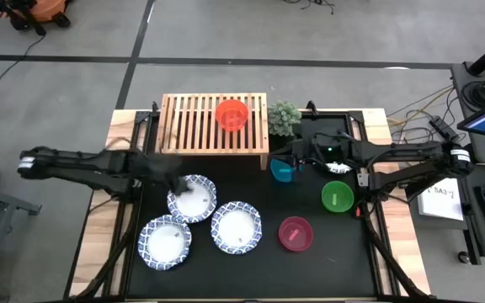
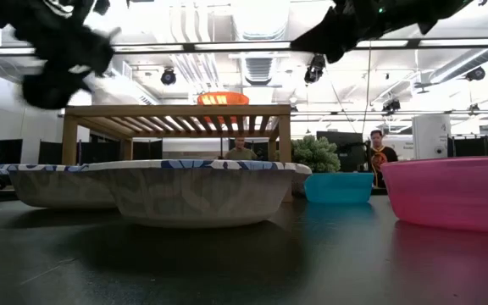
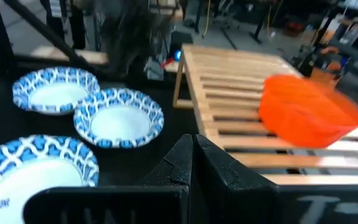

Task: Place and stack bowls onto a shelf
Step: Put the white patterned bowl on the shelf

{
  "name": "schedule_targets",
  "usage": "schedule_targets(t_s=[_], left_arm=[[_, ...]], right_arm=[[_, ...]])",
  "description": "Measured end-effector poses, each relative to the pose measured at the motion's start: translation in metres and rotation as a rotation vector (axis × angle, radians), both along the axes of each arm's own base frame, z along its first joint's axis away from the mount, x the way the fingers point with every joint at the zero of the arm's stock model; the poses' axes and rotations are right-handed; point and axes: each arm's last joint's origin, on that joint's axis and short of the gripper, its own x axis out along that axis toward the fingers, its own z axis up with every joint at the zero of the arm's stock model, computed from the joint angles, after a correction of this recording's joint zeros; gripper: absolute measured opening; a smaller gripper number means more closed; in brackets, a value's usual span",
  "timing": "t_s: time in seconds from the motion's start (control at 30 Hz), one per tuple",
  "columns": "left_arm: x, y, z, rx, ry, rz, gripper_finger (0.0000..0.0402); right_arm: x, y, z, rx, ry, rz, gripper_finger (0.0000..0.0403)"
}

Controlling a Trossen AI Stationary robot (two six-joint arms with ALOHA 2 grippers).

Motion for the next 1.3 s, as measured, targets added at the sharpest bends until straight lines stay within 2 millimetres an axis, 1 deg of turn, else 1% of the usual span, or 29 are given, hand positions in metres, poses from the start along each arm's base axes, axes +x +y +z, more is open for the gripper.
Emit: schedule_targets(t_s=[0.03, 0.1, 0.17, 0.23, 0.37, 0.47, 0.63, 0.73, 0.8, 0.93, 1.1, 1.2, 1.3], left_arm=[[0.000, -0.006, -0.004, -0.049, 0.082, -0.008, 0.0082], [-0.001, -0.018, -0.010, -0.090, 0.221, -0.004, 0.0080], [-0.001, -0.027, -0.014, -0.079, 0.321, 0.015, 0.0079], [-0.002, -0.031, -0.017, -0.064, 0.402, 0.065, 0.0079], [0.002, -0.031, -0.019, -0.021, 0.449, 0.116, 0.0090], [0.002, -0.029, -0.022, 0.026, 0.474, 0.148, 0.0115], [-0.009, -0.025, -0.034, 0.110, 0.627, 0.225, 0.0168], [-0.009, -0.023, -0.037, 0.159, 0.635, 0.250, 0.0192], [-0.008, -0.023, -0.039, 0.182, 0.620, 0.252, 0.0197], [-0.006, -0.022, -0.050, 0.208, 0.599, 0.264, 0.0193], [-0.005, -0.022, -0.068, 0.222, 0.590, 0.280, 0.0174], [-0.003, -0.022, -0.073, 0.234, 0.578, 0.292, 0.0155], [0.000, -0.023, -0.075, 0.240, 0.582, 0.294, 0.0122]], right_arm=[[-0.002, 0.001, 0.003, -0.002, -0.011, 0.000, 0.0009], [-0.006, 0.003, 0.005, -0.001, -0.007, 0.007, 0.0009], [-0.008, 0.005, 0.005, 0.001, 0.004, 0.015, 0.0009], [-0.010, 0.006, 0.005, 0.001, 0.010, 0.020, 0.0009], [-0.011, 0.007, 0.004, -0.014, 0.018, 0.029, 0.0009], [-0.010, 0.007, 0.004, -0.020, 0.017, 0.031, 0.0009], [-0.010, 0.008, 0.004, -0.024, 0.016, 0.050, 0.0009], [-0.010, 0.008, 0.004, -0.029, 0.016, 0.057, 0.0009], [-0.010, 0.008, 0.005, -0.033, 0.016, 0.058, 0.0009], [-0.011, 0.008, 0.006, -0.044, 0.012, 0.060, 0.0009], [-0.012, 0.008, 0.006, -0.048, 0.011, 0.061, 0.0009], [-0.011, 0.008, 0.006, -0.051, 0.012, 0.061, 0.0009], [-0.011, 0.008, 0.006, -0.051, 0.012, 0.061, 0.0009]])
